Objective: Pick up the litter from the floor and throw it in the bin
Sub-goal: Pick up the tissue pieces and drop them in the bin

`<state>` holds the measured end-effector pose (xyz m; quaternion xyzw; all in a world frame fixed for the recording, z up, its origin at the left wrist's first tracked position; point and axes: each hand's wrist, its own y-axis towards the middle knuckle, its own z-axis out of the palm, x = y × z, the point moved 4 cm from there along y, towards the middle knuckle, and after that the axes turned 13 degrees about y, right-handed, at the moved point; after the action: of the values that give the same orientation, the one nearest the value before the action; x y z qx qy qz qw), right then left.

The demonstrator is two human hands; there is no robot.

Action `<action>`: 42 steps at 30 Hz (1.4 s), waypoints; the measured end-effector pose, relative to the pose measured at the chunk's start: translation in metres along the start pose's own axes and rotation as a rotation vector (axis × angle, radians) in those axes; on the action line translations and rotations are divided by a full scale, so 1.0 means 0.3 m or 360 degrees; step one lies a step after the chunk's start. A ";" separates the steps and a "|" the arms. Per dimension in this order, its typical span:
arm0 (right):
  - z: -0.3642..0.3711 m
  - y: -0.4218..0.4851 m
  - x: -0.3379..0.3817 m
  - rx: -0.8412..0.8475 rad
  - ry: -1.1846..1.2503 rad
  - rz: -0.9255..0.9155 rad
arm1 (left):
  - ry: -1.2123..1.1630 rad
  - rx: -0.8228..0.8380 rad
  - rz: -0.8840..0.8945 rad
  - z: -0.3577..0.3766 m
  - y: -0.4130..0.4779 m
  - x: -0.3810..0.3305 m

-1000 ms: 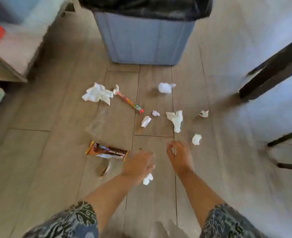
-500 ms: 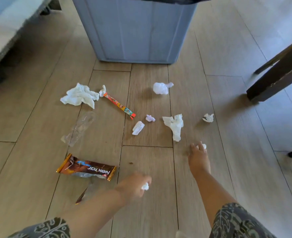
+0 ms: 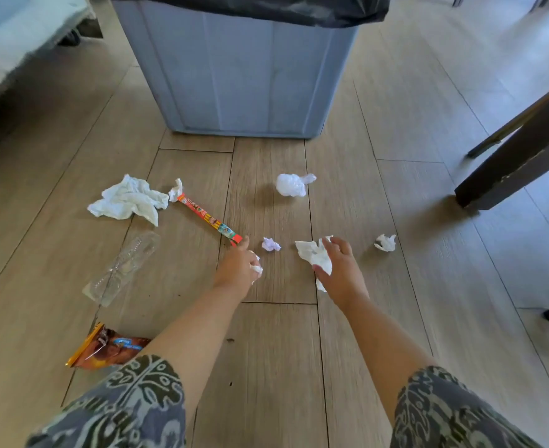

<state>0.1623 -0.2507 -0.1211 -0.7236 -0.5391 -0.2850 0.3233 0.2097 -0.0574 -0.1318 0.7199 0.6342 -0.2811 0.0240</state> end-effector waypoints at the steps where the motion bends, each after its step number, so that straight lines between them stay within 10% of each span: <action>1: 0.022 0.017 -0.004 0.0118 -0.0059 0.0055 | 0.0018 0.0040 -0.0003 0.019 -0.005 0.003; 5: 0.090 0.008 -0.033 0.0364 -0.0343 0.0201 | 0.0001 0.0032 -0.0059 0.058 -0.028 0.055; 15: 0.011 -0.070 0.120 -0.0119 0.0119 0.0195 | -0.0257 -0.0274 -0.0094 -0.112 -0.129 -0.006; 32: -0.846 -0.310 1.511 -0.0400 0.0583 0.0189 | -0.0776 -0.0403 -0.0175 -1.585 -0.614 -0.569; 42: -1.109 0.029 1.910 -0.0487 0.0771 0.0020 | -0.0782 -0.0736 -0.0162 -2.096 -0.363 -0.740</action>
<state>0.2964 -0.1691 0.5226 -0.6781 -0.3924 -0.5257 0.3314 0.3357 0.0100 0.5285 0.5736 0.6915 -0.2956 0.3248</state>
